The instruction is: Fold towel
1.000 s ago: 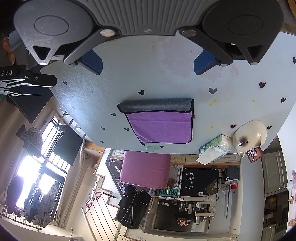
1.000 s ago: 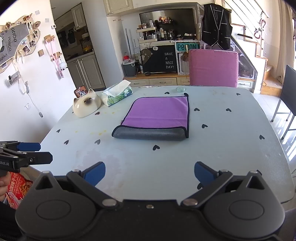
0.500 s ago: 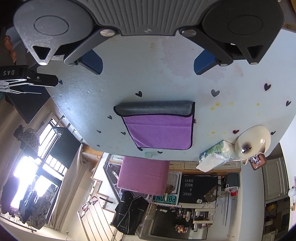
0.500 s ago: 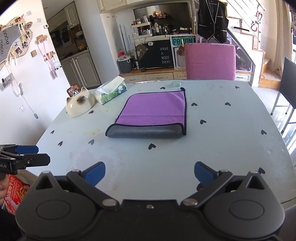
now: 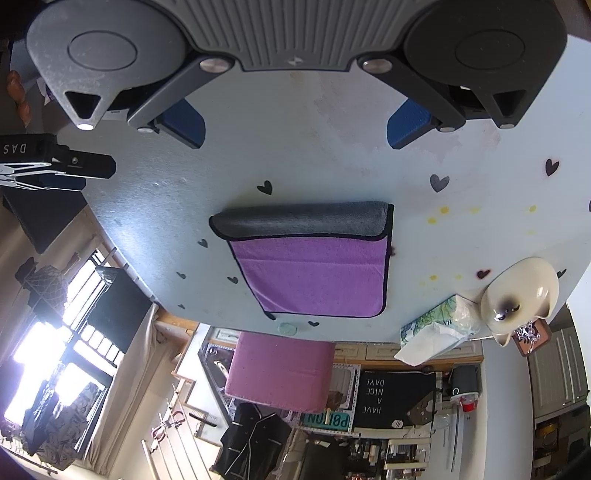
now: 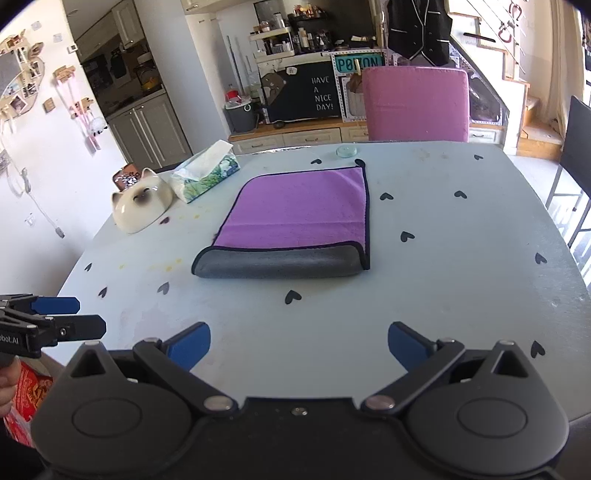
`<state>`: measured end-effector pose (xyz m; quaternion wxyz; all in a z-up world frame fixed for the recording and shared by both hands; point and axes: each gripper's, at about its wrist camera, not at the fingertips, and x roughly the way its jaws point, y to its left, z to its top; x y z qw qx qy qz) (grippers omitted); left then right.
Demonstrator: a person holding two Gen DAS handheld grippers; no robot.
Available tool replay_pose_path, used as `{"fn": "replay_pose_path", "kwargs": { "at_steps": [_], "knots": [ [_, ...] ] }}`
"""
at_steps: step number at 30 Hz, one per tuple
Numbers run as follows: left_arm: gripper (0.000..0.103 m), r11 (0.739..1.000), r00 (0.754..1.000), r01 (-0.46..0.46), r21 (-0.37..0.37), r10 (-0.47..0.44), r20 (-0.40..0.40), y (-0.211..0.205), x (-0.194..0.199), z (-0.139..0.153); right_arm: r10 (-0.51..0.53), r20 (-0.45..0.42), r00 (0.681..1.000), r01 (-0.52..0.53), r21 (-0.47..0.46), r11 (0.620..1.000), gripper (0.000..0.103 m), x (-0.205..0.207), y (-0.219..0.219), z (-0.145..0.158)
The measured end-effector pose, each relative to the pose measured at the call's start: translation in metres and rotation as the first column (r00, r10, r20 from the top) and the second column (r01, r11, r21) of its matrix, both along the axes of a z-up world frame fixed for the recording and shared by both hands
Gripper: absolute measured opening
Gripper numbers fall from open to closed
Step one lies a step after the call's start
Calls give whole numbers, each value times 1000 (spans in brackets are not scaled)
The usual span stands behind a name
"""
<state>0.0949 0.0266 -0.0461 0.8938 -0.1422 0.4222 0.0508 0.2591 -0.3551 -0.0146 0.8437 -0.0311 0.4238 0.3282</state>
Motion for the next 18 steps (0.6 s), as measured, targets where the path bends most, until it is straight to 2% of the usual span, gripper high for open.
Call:
{"fn": "replay_pose_path", "kwargs": {
  "at_steps": [7,11,18],
  "knots": [
    [103,999,999,-29,14,29,-32,14,34,-23,-22,-39,999,23,17,1000,102,33,13,-22],
    [103,999,998,-47,12,47,-34,24,55,-35,-16,-31,999,18,44,999,102,53,21,-35],
    [103,999,999,-43,12,42,11,37,86,-56,-9,3,1000,9,66,998,102,85,36,-55]
  ]
}}
